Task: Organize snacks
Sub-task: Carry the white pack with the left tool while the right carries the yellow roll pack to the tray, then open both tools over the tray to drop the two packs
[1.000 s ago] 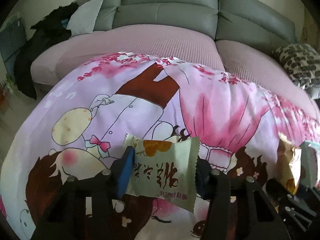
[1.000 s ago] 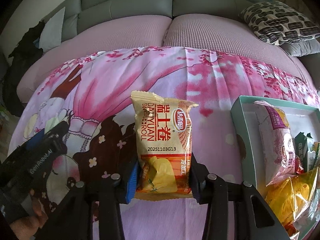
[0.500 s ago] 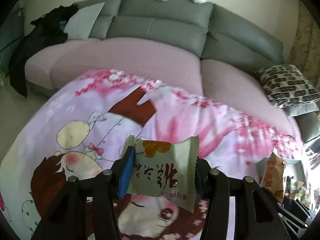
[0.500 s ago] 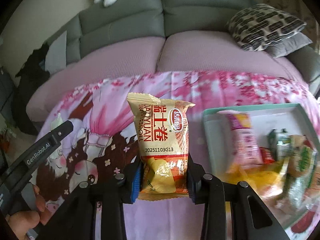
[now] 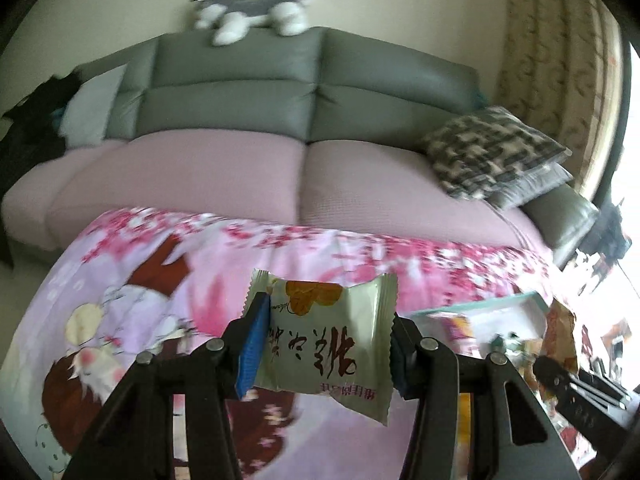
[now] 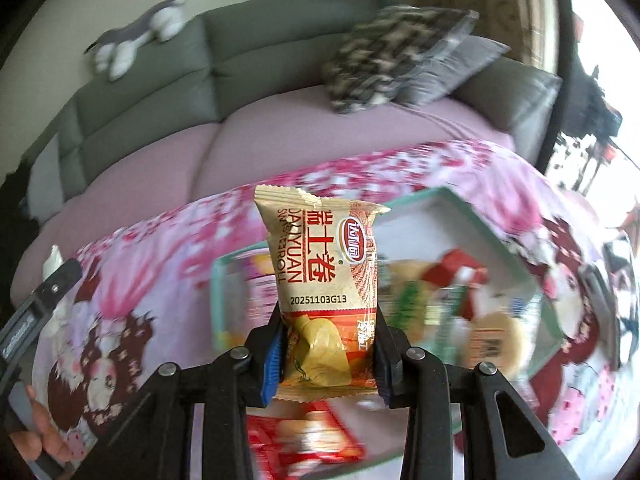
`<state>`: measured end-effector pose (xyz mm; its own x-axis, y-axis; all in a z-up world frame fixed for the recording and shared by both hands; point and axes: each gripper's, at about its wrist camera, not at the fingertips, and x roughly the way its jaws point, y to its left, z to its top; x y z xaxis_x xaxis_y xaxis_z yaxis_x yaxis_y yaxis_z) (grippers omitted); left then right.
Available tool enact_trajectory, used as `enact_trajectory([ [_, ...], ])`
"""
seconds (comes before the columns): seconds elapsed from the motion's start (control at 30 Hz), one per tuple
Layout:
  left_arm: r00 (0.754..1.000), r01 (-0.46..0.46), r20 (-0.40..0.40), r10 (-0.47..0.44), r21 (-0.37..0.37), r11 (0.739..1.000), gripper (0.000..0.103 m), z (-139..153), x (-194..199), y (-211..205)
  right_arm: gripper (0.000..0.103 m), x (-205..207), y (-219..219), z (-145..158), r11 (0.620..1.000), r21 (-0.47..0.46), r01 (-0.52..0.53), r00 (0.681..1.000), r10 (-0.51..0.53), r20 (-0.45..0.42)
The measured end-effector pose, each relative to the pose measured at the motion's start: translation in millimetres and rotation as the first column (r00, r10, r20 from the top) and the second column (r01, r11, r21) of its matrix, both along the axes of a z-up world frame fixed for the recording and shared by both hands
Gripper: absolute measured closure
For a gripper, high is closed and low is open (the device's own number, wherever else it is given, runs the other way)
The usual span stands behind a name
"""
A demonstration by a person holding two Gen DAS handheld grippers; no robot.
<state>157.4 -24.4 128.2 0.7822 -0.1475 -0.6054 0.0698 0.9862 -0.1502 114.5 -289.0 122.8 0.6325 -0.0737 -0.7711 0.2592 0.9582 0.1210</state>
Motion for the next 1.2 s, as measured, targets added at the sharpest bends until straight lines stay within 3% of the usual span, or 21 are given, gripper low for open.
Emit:
enact_trajectory([
  [0.23,0.986,0.165,0.018,-0.165,0.021,0.986,0.05,8.0,-7.5,-66.3,0.064,-5.7,-37.1,-2.7,0.997,0.036,0.068,0.998,-0.068,0.004],
  [0.33,0.967,0.253,0.006,-0.253,-0.002,0.967,0.05,4.3,-7.7,-98.7,0.064,-6.5,-43.9,-6.2,0.996,0.055,0.072,0.997,-0.072,0.001],
  [0.47,0.948,0.318,-0.01,-0.318,0.035,0.947,0.05,-2.1,-9.9,-133.9,0.063,-6.1,-49.6,-9.0,0.995,0.079,0.064,0.998,-0.065,0.004],
  [0.8,0.932,0.356,-0.085,-0.353,0.034,0.934,0.049,-30.3,-1.2,-160.1,0.063,-0.1,-57.4,-26.1,0.99,0.125,0.064,0.998,-0.061,-0.024],
  [1.2,0.932,0.326,-0.155,-0.327,-0.035,0.945,0.043,-44.2,10.6,-156.3,0.063,6.2,-55.2,-32.7,0.991,0.123,0.049,0.998,-0.044,-0.043],
])
